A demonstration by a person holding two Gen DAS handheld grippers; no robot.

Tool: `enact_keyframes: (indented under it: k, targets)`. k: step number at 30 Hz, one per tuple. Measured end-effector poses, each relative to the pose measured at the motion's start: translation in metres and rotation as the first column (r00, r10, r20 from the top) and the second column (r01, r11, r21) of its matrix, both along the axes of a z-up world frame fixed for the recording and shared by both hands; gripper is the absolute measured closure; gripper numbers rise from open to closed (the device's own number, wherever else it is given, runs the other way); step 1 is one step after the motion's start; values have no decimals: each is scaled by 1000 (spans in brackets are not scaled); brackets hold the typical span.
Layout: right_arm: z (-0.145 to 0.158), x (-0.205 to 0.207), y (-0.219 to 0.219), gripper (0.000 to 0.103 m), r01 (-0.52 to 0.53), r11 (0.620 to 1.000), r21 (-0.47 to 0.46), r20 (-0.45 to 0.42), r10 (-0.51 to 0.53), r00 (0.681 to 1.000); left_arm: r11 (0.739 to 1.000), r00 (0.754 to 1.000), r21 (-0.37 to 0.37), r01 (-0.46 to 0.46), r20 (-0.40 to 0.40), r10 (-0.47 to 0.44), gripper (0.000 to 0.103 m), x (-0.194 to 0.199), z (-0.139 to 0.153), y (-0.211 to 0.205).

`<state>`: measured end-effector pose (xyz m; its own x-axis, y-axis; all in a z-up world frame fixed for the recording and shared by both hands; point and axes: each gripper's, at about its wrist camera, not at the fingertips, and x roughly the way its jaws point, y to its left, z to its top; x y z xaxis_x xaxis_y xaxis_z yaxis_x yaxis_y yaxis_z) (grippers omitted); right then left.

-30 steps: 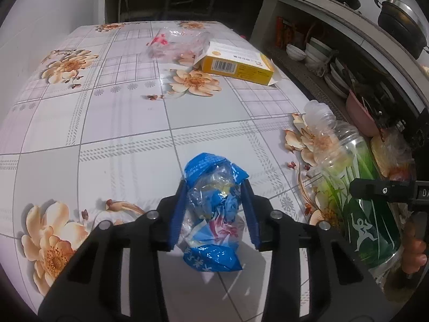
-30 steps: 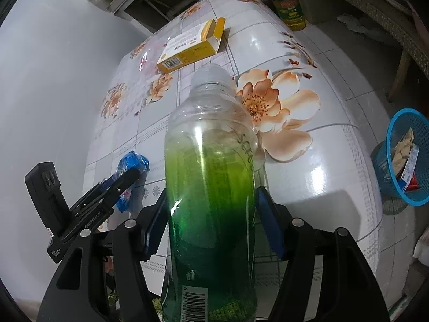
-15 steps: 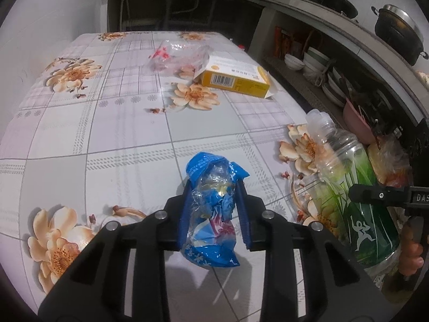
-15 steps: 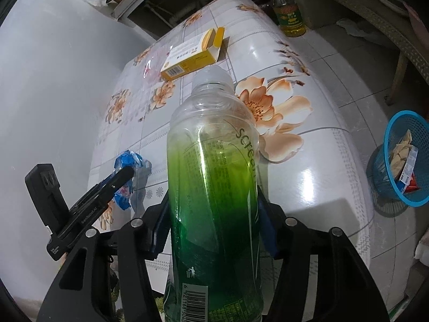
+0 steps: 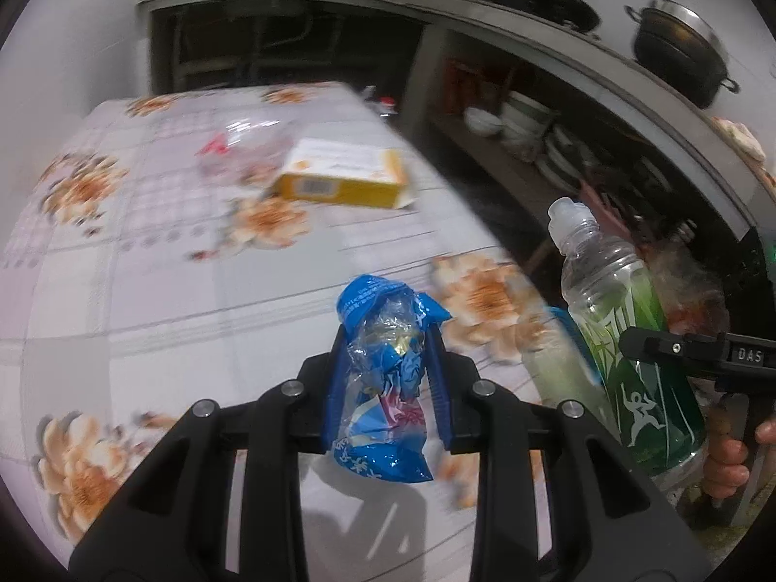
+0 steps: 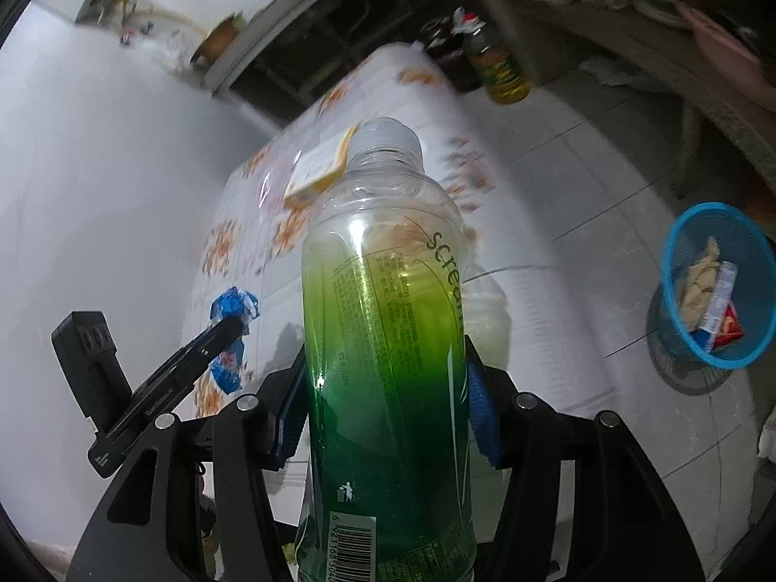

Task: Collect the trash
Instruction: 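Carry the blue wrapper and green bottle over the wastebasket with both tools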

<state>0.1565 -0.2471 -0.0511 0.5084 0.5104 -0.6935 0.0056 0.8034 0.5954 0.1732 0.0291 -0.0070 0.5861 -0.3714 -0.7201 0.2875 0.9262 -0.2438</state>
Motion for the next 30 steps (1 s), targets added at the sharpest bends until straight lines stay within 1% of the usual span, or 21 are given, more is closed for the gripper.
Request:
enact_keyframes:
  k: [3,5,6,7,8,9,10,12,14,15,16,17,18,19,22,24,26,27,29,30]
  targets:
    - [3,-16,-41,48,102,995,-5,21,-102,995,997,996,-3,83,22,-83,75,5,13,-35]
    - [-1,-33,-78,48,199,980,-6,19,-199,980,988,988,-9,151,34,-151,75,10,21,-64]
    - [-4,-38,-90,48,231,973,-7,13,-231,973,983,983,-11,183,35,-182,75,12,24,-77]
    - [-11,-50,-114,48,297,955,-10,-4,-297,955,977,976,-12,215,35,-214,75,14,26,-91]
    - [-17,-57,-127,48,334,942,-11,-17,-334,942,965,965,-13,262,33,-262,75,18,28,-112]
    - [-28,-68,-148,48,398,917,-18,-46,-398,916,955,955,-14,297,23,-296,75,21,28,-127]
    - [-35,-74,-160,48,434,901,-28,-65,-434,898,944,945,-16,328,6,-328,75,25,27,-143]
    - [-59,-93,-189,48,517,855,-35,-122,-518,847,915,914,-32,402,-46,-403,74,34,21,-182]
    - [-82,-101,-210,48,563,826,-22,-175,-558,811,893,887,-33,448,-109,-449,74,43,11,-217]
    - [-91,-104,-215,48,578,816,-16,-194,-569,799,883,872,-45,467,-140,-468,73,47,6,-231]
    - [-103,-108,-223,48,596,803,-9,-221,-582,782,872,852,-64,485,-191,-488,73,53,-4,-250]
    - [-111,-108,-227,48,605,796,-4,-236,-588,773,867,838,-73,493,-227,-496,73,57,-11,-263]
    - [-120,-109,-231,48,613,790,1,-251,-593,765,859,818,-89,504,-270,-508,73,63,-23,-278]
    - [-130,-107,-236,48,621,784,5,-270,-597,756,856,808,-92,508,-293,-511,73,66,-29,-287]
    - [-155,-94,-240,48,630,776,8,-311,-597,739,852,767,-70,519,-402,-500,73,82,-68,-329]
    - [-170,-88,-243,48,636,772,2,-333,-599,728,848,758,-8,530,-444,-478,73,89,-89,-353]
    - [-184,-80,-247,48,648,762,14,-356,-601,715,835,744,24,549,-470,-475,73,95,-106,-380]
    - [-187,-77,-252,48,651,759,17,-360,-603,712,833,737,29,552,-485,-471,73,98,-115,-389]
    - [-196,-71,-257,48,662,749,15,-369,-611,700,839,726,20,544,-512,-458,72,109,-134,-409]
    - [-201,-69,-259,48,668,744,14,-375,-615,693,841,724,20,541,-519,-453,66,114,-142,-418]
